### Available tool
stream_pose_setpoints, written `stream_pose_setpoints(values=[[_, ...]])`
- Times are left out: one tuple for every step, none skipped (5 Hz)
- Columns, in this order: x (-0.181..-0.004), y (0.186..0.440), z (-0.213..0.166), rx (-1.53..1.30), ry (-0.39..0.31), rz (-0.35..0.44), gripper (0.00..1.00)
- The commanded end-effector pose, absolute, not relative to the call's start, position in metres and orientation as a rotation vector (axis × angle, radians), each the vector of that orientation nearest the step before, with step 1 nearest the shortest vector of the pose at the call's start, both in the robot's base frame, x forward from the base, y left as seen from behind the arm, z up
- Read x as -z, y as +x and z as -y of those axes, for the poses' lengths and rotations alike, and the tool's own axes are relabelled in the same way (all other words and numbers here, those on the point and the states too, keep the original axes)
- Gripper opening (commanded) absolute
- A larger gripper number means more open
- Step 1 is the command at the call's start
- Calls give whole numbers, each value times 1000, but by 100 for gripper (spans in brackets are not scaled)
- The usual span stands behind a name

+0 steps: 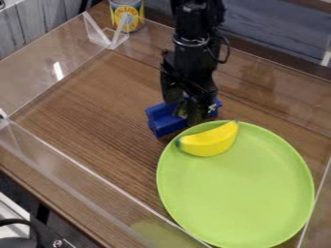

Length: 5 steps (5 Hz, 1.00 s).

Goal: Put the blue object in the green plate

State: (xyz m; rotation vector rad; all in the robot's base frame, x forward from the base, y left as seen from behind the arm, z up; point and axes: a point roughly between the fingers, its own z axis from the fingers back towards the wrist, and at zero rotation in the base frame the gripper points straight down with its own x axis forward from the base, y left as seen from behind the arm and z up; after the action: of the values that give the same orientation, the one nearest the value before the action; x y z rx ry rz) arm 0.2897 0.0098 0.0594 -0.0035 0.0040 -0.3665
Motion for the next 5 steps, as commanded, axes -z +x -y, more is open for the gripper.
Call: stream_pose_setpoints(values=[[-58, 293, -12, 370, -1, 16, 100], [-53, 295, -12, 381, -4, 23, 100], [-48, 296, -12, 389, -5, 28, 100], [-44, 296, -11, 395, -9, 30, 100], [-39, 297, -11, 397, -13, 34, 100]])
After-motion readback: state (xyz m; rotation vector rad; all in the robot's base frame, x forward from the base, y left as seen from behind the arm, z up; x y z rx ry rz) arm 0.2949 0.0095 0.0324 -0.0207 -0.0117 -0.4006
